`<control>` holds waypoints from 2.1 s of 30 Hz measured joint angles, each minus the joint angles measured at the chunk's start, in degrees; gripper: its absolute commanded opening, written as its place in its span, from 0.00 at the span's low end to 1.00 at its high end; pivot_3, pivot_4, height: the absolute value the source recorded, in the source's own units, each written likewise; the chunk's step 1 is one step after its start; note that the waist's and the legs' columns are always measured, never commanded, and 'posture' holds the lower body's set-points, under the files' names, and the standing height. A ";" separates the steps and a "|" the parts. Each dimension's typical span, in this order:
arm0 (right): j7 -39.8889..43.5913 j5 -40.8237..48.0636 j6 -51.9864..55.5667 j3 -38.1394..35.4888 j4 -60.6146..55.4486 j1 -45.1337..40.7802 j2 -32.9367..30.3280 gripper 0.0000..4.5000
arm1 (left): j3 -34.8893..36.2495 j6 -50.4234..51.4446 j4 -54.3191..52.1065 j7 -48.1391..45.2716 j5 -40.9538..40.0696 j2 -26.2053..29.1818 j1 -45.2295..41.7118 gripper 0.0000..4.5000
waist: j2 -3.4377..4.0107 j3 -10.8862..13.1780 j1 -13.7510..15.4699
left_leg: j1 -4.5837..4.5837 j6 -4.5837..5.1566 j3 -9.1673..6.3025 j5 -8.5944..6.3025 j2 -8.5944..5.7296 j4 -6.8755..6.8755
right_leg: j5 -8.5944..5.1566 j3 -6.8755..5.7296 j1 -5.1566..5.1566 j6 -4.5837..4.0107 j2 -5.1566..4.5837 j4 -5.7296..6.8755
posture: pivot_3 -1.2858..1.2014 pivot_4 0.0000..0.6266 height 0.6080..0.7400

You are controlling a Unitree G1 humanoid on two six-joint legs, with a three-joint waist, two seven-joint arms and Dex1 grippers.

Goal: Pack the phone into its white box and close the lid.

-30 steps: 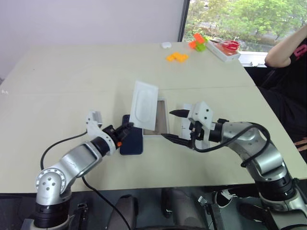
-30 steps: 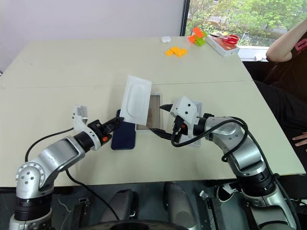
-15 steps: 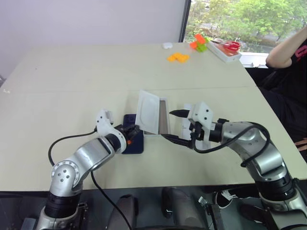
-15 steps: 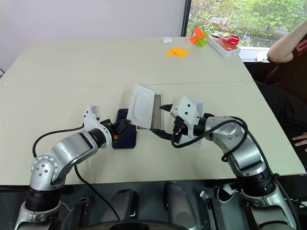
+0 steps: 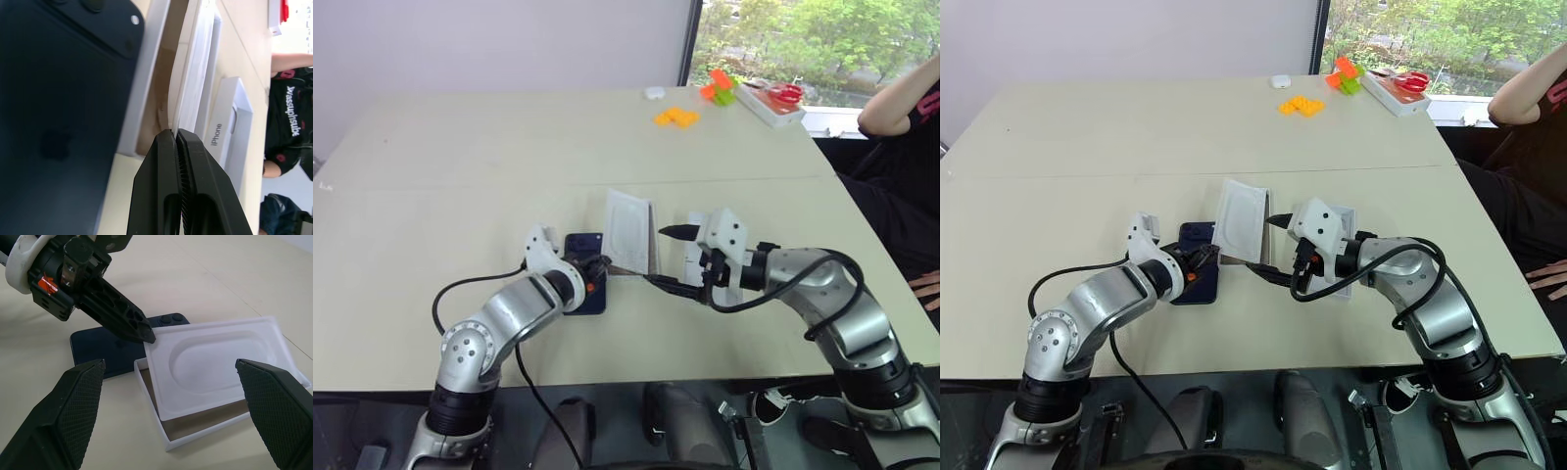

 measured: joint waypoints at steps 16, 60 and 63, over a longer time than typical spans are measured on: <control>-0.04 -0.04 0.04 0.02 0.01 -0.36 0.01 1.00 | 0.06 1.35 0.00 -1.12 -2.74 2.13 -0.15 0.77 | -0.01 0.01 -0.08 | 0.01 0.00 -0.01 0.00 0.01 0.00 | -0.01 0.00 0.00 0.01 0.00 0.00 | 0.52 0.24 0.92; -16.30 -22.32 4.03 12.49 49.95 -31.62 22.14 0.13 | 18.09 -9.39 -13.22 -89.34 66.44 30.26 33.08 0.78 | 0.07 0.13 -1.72 | -0.95 -0.01 0.09 0.02 0.24 -0.05 | 0.27 -0.02 -1.35 -0.07 0.01 0.08 | 0.52 0.24 0.92; -15.69 -22.49 4.15 12.13 49.75 -31.58 22.07 0.01 | 18.09 -8.41 -13.29 -89.33 66.81 29.37 32.85 0.78 | 0.07 0.13 -1.79 | -0.95 -0.01 0.08 0.02 0.24 -0.02 | 0.28 -0.02 -1.34 -0.06 0.00 0.11 | 0.52 0.24 0.92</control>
